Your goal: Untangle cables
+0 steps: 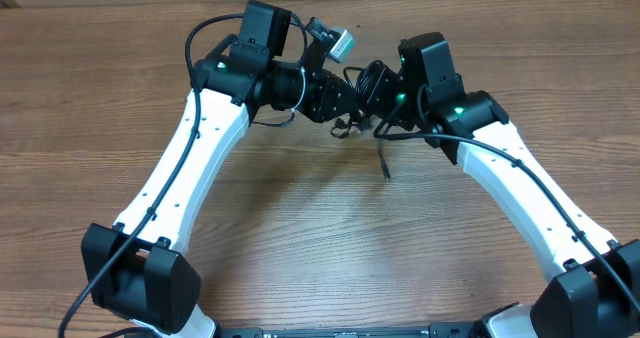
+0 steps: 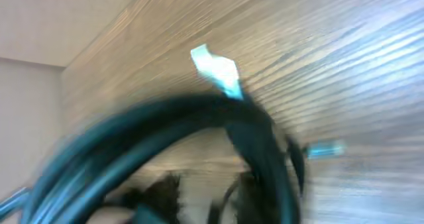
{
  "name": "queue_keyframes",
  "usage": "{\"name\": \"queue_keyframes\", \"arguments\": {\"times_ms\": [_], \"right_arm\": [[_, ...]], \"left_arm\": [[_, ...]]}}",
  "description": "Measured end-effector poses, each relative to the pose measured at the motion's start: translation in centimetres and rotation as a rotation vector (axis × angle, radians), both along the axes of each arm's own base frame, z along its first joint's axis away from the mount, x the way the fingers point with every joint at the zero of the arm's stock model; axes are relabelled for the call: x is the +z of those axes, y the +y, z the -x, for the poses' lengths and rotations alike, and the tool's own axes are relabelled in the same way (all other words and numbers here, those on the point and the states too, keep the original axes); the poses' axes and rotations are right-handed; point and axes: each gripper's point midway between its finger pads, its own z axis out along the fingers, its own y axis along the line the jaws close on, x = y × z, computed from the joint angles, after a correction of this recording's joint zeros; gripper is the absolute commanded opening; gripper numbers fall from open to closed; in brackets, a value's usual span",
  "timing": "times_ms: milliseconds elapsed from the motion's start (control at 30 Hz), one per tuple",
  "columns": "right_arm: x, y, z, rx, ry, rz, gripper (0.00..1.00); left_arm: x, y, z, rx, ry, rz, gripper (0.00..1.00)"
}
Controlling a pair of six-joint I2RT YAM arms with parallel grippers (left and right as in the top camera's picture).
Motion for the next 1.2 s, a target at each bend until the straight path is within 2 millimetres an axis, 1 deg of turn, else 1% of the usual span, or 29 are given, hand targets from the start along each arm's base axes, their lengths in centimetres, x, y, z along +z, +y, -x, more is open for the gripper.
{"name": "queue_keyframes", "arguments": {"times_ms": [33,67,167,267,367,400,433,467,600,700,800,933,1067,1167,1200], "right_arm": [[-0.3,-0.4,0.1,-0.008,0.016,0.004,0.58],[-0.5,-0.8,0.3,-0.016,0.036,0.008,0.62],[-1.3,-1.9,1.0,-0.036,0.091,0.023,0.66],[-1.8,-3.3,1.9,-0.054,0.151,0.028,0.69],[-1.4,-4.7,2.8,-0.055,0.174,0.022,0.75],[-0.8,-5.4,3.2,-0.062,0.173,0.018,0.77],[-0.2,-5.9,3.7,-0.058,0.172,0.009,0.79],[1.0,-6.9,4.3,-0.071,0.156,0.009,0.81],[6.5,-11.2,5.9,-0.13,0.003,0.012,0.94],[8.7,-12.6,7.5,-0.138,-0.068,0.041,0.97],[9.0,-13.3,8.2,-0.148,-0.078,0.07,1.0],[8.6,-13.8,8.2,-0.156,-0.073,0.095,1.0],[8.6,-13.8,8.2,-0.147,-0.076,0.105,1.0],[9.0,-13.4,7.9,-0.064,-0.134,0.146,1.0],[9.1,-13.2,7.9,-0.013,-0.161,0.168,1.0]], "left_arm": [[0.0,0.0,0.0,0.001,0.0,-0.002,0.04],[-0.1,0.1,0.0,0.003,0.001,-0.005,0.04],[-0.5,0.0,-0.1,0.013,-0.008,-0.032,0.04],[-1.0,-0.6,0.2,-0.003,-0.055,-0.077,0.04],[-0.6,-1.6,0.8,-0.062,-0.143,-0.091,0.04],[-0.2,-1.9,1.2,-0.094,-0.187,-0.091,0.04],[-0.4,-1.7,1.0,-0.091,-0.216,-0.124,0.04],[-0.7,-1.2,0.7,-0.092,-0.251,-0.154,0.04],[-1.8,1.3,-1.6,-0.043,-0.34,-0.265,0.04],[-2.2,2.4,-2.6,-0.019,-0.377,-0.321,0.04],[-2.3,2.6,-2.8,-0.02,-0.39,-0.335,0.04],[-2.3,2.5,-2.6,-0.028,-0.39,-0.335,0.04],[-2.2,2.2,-1.9,-0.09,-0.414,-0.31,0.04],[-1.6,1.8,-1.0,-0.161,-0.435,-0.241,0.04],[-1.2,1.6,-0.7,-0.186,-0.439,-0.207,0.04]]}}
